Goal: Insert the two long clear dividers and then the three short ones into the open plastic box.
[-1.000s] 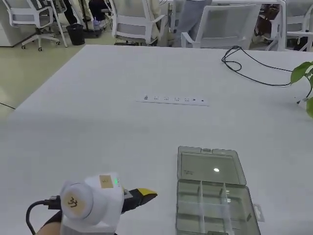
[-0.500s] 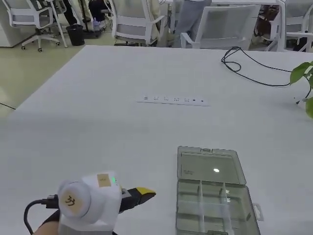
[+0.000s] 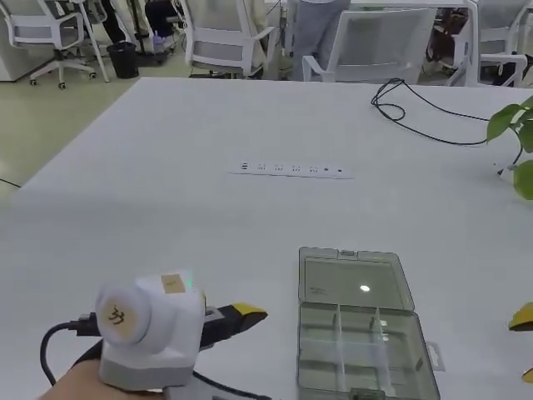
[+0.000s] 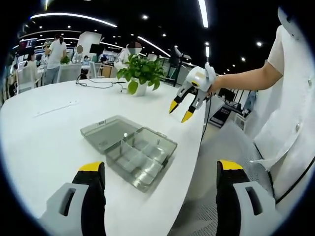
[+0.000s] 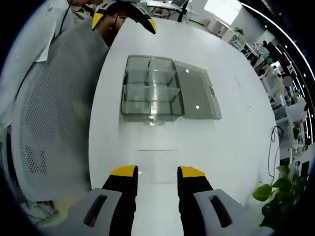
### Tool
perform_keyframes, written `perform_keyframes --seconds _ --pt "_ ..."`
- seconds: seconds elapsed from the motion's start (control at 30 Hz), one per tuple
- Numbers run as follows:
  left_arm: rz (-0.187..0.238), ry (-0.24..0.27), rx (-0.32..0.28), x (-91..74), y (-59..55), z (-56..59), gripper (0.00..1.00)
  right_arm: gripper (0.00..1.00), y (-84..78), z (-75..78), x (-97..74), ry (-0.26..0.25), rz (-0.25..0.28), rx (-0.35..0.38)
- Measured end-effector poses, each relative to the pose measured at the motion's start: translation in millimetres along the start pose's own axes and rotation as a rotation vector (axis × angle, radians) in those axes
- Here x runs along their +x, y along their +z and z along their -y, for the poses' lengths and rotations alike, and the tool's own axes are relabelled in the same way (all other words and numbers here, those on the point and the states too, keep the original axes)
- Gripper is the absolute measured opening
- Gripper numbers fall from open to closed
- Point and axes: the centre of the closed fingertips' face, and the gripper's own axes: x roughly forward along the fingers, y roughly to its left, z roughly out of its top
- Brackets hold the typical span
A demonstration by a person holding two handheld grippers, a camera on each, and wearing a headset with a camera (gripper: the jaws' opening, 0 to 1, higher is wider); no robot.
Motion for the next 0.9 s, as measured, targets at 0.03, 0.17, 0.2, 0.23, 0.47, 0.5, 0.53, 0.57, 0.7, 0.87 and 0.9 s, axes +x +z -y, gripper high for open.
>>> perform_keyframes --seconds 0.03,0.17,0.2,0.23,0.47,0.5,0.53,0.57,0.7,0.87,0.9 --pt "0.015 0.001 -0.012 1.0 5.3 0.1 0.95 0.33 8.2 0.0 -3.5 -0.006 0.013 -0.002" --pt "0.071 -0.014 -0.092 5.9 22.9 3.6 0.91 0.33 33.2 -0.7 -12.6 -0.027 0.056 -0.012" --pt "0.084 -0.016 -0.109 7.1 26.8 4.1 0.9 0.33 38.2 -1.6 -14.1 -0.028 0.063 -0.012" --pt "0.098 -0.022 -0.134 9.0 31.7 4.8 0.88 0.33 46.4 -2.6 -16.4 -0.035 0.074 -0.013" --pt "0.145 -0.068 -0.264 23.6 55.3 15.6 0.76 0.33 82.3 -8.3 -21.6 -0.052 0.132 -0.036" --pt "0.148 -0.077 -0.279 25.4 57.7 18.4 0.75 0.33 86.2 -9.5 -22.3 -0.052 0.136 -0.039" --pt "0.155 -0.089 -0.289 28.3 61.1 21.0 0.73 0.33 92.0 -10.9 -23.1 -0.053 0.144 -0.041" --pt "0.15 -0.086 -0.301 30.5 61.4 21.1 0.72 0.33 95.5 -11.7 -23.5 -0.055 0.148 -0.043" --pt "0.142 -0.119 -0.382 40.4 64.9 30.9 0.64 0.33 115.4 -18.9 -27.1 -0.063 0.163 -0.057" --pt "0.144 -0.157 -0.453 49.9 67.6 40.3 0.51 0.33 129.9 -23.9 -28.2 -0.068 0.175 -0.068" --pt "0.14 -0.163 -0.472 51.3 67.0 41.7 0.49 0.33 131.5 -24.2 -28.3 -0.069 0.176 -0.07"
